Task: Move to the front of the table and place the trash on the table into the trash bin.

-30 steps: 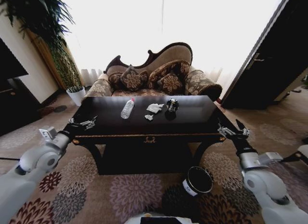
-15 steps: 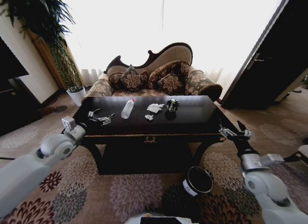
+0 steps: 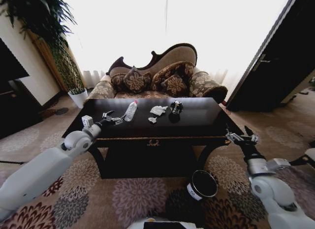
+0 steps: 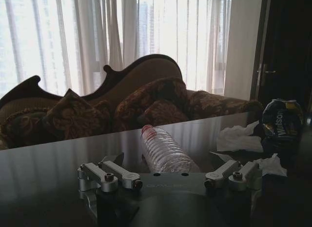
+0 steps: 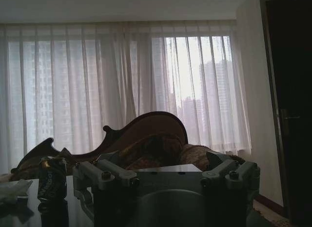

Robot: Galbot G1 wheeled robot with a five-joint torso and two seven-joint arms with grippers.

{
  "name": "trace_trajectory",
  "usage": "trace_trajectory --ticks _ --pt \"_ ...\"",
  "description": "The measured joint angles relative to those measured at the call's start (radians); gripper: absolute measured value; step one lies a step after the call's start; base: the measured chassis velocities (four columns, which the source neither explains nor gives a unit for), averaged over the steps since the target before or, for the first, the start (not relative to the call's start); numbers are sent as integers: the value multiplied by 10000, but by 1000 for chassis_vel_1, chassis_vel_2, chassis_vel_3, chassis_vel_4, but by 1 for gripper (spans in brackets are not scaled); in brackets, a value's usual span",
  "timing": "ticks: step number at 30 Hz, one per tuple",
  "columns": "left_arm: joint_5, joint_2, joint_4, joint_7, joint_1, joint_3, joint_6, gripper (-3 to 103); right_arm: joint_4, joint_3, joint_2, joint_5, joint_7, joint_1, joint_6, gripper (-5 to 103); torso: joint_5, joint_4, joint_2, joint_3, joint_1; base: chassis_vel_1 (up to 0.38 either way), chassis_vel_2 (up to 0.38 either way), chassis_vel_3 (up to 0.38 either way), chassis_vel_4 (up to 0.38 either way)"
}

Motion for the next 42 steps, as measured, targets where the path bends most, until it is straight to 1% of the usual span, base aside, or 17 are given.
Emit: trace_trajectory --ticks 6,9,12,13,16,21,27,28,29,30,31,32,34,37,39,41,42 --pt "252 -288 650 164 -413 493 -138 98 -20 231 12 135 -125 -175 56 100 0 1 0 0 -1 0 0 0 0" --pt "303 -392 789 198 -528 634 -179 98 -1 292 7 188 -145 -209 66 100 -1 1 0 0 -1 0 0 0 0" --pt "342 -633 1013 261 -864 1094 -312 97 100 400 -17 366 -180 -267 73 100 0 1 0 0 -1 0 0 0 0" --pt "342 -633 1013 261 -864 1094 -312 97 100 400 -17 366 -180 -267 73 100 0 1 0 0 -1 0 0 0 0" --pt "415 -950 1206 296 -1142 1487 -404 95 226 482 6 499 -228 -354 78 100 0 0 0 0 -1 0 0 0 0" --pt "531 -1249 1435 308 -1323 1750 -463 95 281 612 15 572 -272 -482 108 100 0 0 0 0 0 0 0 0 0" --pt "671 -1417 1807 378 -1460 1921 -598 94 275 734 -28 648 -278 -541 145 100 0 1 0 0 -1 0 0 0 0" --pt "697 -1442 1854 390 -1470 1932 -646 92 275 735 -29 653 -278 -543 146 100 0 1 0 0 -1 0 0 0 0" --pt "697 -1442 1854 390 -1470 1932 -646 92 275 735 -29 653 -278 -543 146 100 0 1 0 0 -1 0 0 0 0" --pt "752 -1487 1920 405 -1487 1958 -732 88 275 735 -29 654 -278 -544 147 100 0 1 1 0 -1 0 0 0 0" --pt "772 -1504 1940 411 -1494 1970 -764 88 275 735 -30 654 -278 -544 148 100 0 1 0 0 -1 0 0 0 0" --pt "857 -1579 2014 423 -1518 2012 -897 76 273 728 -23 655 -272 -540 148 100 -1 0 0 0 -1 0 0 0 0" --pt "874 -1601 2031 424 -1522 2017 -925 76 271 716 -15 651 -270 -538 148 100 -1 0 0 0 -1 0 0 0 0" --pt "892 -1631 2047 421 -1522 2018 -986 60 269 660 17 609 -267 -548 148 100 0 0 0 -1 -1 0 0 0 0" --pt "891 -1594 2040 417 -1491 1978 -992 53 270 642 23 592 -267 -547 149 100 -2 0 0 0 -1 0 0 0 0" --pt "886 -1569 2024 411 -1454 1929 -992 53 269 628 23 581 -267 -537 150 100 -1 0 0 0 -1 0 0 0 0" --pt "881 -1539 1982 401 -1387 1858 -992 49 269 603 23 560 -265 -523 150 100 -1 1 1 -1 -1 0 0 0 0"
